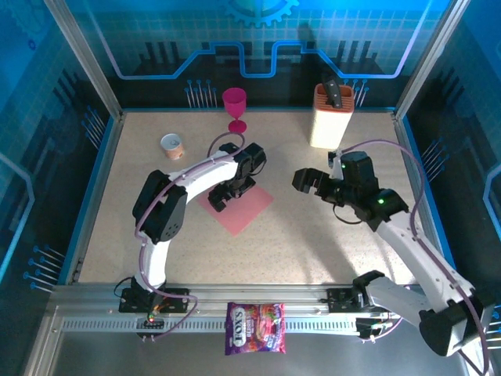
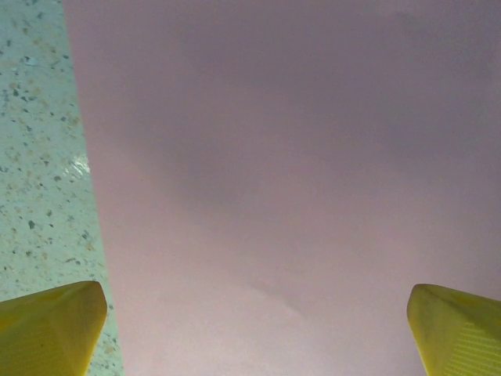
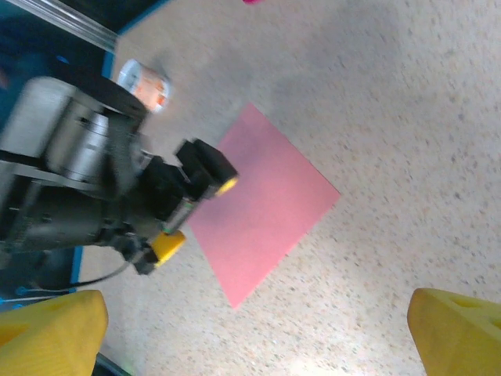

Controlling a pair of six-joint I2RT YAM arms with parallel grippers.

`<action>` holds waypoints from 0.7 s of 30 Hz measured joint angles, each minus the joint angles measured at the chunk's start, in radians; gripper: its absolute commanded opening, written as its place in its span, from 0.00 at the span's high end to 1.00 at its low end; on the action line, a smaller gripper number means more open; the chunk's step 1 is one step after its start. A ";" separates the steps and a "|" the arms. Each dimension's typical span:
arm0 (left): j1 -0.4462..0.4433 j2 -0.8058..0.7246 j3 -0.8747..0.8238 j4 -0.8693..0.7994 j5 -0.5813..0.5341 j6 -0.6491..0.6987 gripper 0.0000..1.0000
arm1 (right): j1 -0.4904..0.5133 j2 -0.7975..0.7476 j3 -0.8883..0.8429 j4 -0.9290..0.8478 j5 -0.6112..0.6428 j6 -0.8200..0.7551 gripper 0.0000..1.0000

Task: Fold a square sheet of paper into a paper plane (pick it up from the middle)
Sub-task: Move the square sheet of paper to the center of the table.

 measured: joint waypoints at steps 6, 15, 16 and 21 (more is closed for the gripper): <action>0.016 0.000 -0.098 0.110 0.022 -0.001 0.00 | -0.002 0.051 -0.100 0.037 -0.021 -0.009 0.01; 0.016 0.000 -0.140 0.250 0.043 0.067 0.00 | -0.002 0.094 -0.204 0.099 -0.038 -0.014 0.01; 0.016 0.000 -0.140 0.260 0.045 0.071 0.00 | -0.002 0.100 -0.211 0.105 -0.039 -0.014 0.01; 0.016 0.000 -0.140 0.274 0.046 0.075 0.00 | -0.002 0.130 -0.227 0.134 -0.049 -0.014 0.01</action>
